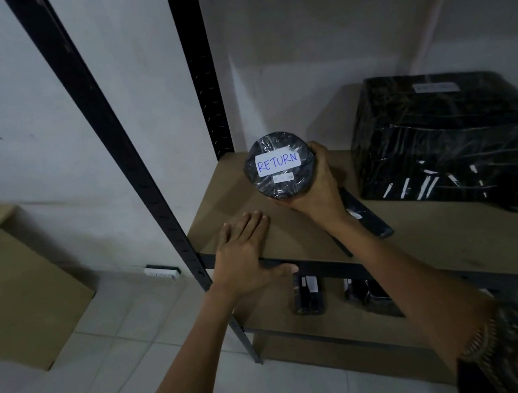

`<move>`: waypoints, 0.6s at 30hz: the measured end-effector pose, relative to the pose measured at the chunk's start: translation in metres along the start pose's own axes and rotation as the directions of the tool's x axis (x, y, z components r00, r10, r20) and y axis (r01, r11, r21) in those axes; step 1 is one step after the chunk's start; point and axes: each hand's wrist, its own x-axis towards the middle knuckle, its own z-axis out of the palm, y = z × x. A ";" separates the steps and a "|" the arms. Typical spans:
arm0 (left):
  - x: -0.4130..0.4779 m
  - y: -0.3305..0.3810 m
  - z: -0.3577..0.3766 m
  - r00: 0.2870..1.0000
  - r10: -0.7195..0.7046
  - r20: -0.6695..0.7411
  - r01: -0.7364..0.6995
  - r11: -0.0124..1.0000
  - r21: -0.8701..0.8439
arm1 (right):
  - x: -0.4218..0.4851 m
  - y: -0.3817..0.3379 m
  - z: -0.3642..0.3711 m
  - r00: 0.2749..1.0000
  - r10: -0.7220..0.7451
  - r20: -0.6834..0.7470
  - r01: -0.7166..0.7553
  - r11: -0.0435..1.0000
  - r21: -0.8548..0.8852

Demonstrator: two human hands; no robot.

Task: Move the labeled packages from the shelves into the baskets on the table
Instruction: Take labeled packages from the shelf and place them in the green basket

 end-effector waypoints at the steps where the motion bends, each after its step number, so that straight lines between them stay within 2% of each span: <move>1: 0.000 0.000 0.000 1.000 -0.001 -0.003 0.001 1.000 -0.001 | 0.001 0.001 0.000 1.000 -0.002 0.003 0.002 1.000 -0.005; 12: -0.002 0.000 0.004 0.998 0.002 -0.063 -0.003 1.000 -0.003 | 0.005 0.005 0.005 1.000 0.027 -0.006 -0.027 0.999 0.017; 18: -0.008 0.003 0.004 0.998 -0.010 -0.062 0.009 1.000 -0.014 | 0.003 -0.023 0.002 0.986 0.160 -0.050 -0.158 0.986 0.044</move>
